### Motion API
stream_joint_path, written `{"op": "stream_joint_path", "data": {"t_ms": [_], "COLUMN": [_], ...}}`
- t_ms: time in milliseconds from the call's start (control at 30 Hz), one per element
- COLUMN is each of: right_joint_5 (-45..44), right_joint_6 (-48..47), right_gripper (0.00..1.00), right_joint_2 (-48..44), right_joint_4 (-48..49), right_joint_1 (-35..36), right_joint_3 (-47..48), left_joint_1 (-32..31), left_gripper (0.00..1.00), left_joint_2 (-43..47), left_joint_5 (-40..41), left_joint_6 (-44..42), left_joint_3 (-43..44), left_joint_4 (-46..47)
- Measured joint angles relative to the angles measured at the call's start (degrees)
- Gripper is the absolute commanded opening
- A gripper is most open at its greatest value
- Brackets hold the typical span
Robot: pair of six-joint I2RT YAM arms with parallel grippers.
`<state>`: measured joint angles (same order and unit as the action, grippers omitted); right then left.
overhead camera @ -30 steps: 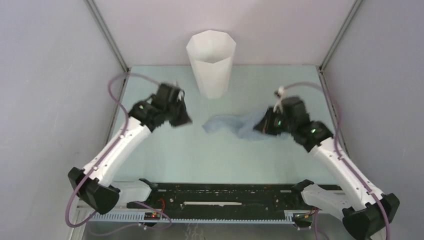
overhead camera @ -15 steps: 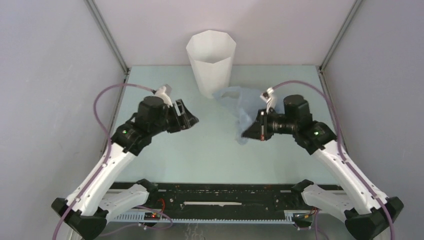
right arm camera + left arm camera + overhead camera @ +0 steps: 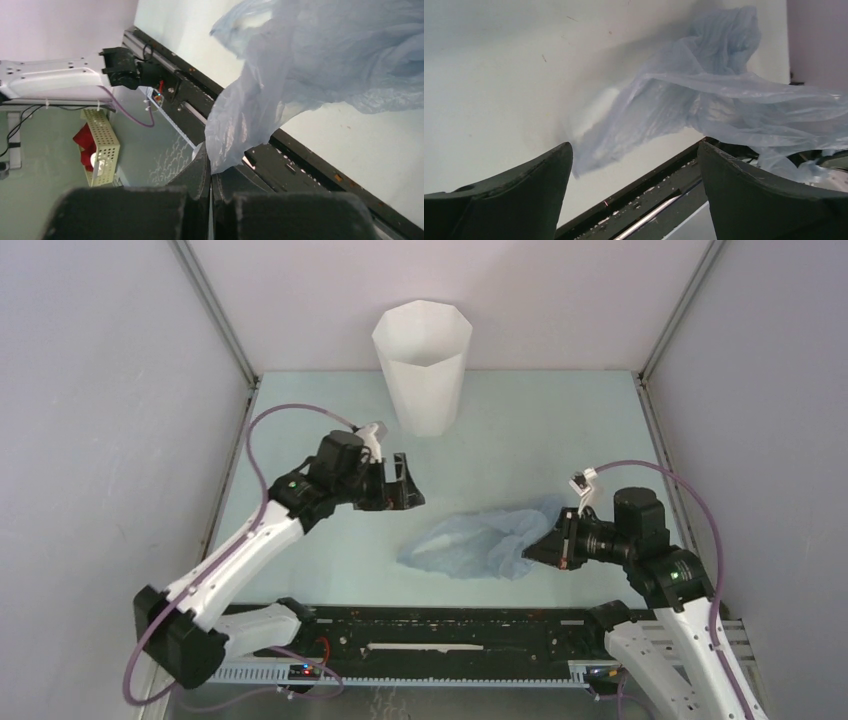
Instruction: Put the trash bags into the trash bin
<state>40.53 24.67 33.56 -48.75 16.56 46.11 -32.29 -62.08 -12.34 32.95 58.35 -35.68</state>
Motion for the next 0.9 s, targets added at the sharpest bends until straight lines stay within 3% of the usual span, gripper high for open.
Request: {"op": "stream_joint_path", "data": {"t_ms": [233,400,700,900], "right_joint_5": [-6.0,-7.0,-7.2,-7.6], "right_joint_6": [0.0,0.1,0.3,0.3], "right_gripper": [0.0,0.0,0.0,0.0], "right_joint_2": [-0.2,0.2,-0.9,-1.0], "right_joint_4": [-4.5,-4.8,-4.8,-4.9], "right_joint_1": [-0.3,-1.0,-1.5,-1.6], "right_joint_3": [-1.6,-1.6,-1.6,-1.6], "left_joint_1": [-4.1,-11.5,-13.4,-13.4], "left_gripper": [1.0,1.0,1.0,1.0], "left_joint_2": [-15.2,-23.2,-24.8,-23.8], "left_joint_5": [-4.5,-4.3,9.9,14.3], "left_joint_6": [-5.2,-8.4,-9.4,-9.4], "left_joint_3": [1.5,1.7,1.0,-0.3], "left_joint_4": [3.7,4.8,4.5,4.7]}}
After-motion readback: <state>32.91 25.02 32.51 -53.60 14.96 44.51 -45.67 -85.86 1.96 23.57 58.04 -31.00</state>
